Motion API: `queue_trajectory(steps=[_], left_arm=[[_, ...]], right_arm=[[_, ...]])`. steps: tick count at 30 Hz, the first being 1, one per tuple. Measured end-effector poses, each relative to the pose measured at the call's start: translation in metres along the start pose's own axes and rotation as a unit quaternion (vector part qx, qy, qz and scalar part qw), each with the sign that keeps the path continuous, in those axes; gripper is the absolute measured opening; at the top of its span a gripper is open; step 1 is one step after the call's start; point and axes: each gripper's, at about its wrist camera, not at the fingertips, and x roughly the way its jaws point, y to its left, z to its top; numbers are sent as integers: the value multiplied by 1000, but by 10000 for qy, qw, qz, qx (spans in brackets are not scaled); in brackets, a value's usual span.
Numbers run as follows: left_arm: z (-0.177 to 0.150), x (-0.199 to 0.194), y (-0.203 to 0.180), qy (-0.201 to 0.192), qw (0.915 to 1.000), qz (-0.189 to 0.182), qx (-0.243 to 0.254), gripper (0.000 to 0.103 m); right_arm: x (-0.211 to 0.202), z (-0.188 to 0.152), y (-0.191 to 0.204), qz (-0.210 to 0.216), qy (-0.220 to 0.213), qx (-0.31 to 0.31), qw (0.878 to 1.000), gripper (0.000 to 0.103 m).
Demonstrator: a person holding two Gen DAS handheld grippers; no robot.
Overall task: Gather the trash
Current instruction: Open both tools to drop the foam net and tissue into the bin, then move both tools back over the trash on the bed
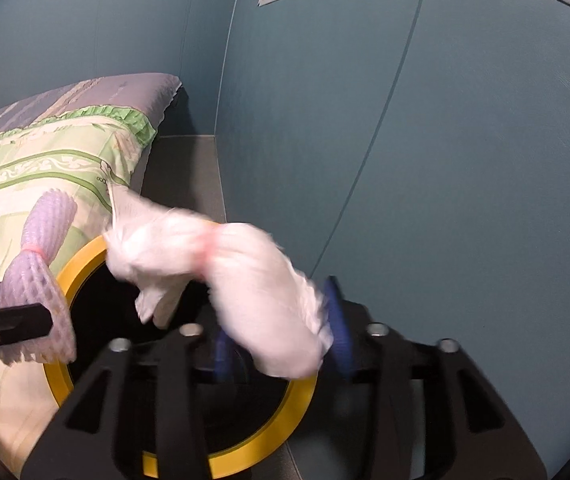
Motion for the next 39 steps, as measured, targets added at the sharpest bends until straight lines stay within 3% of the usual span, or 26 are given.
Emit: queue_trajectory(steps=[8, 26, 34, 39], left_arm=[[6, -14, 6, -193, 9998, 54, -93, 64], [9, -71, 17, -657, 9974, 186, -224, 64], [3, -127, 45, -1054, 9916, 647, -383, 70], [-4, -171, 74, -1312, 9832, 1132, -573, 73]], right_arm=[[-8, -3, -6, -71, -37, 69, 9999, 41], [-56, 3, -1, 11, -448, -20, 9990, 41], [-89, 9, 29, 437, -795, -239, 9956, 43], [-109, 17, 62, 827, -993, -412, 9908, 49]])
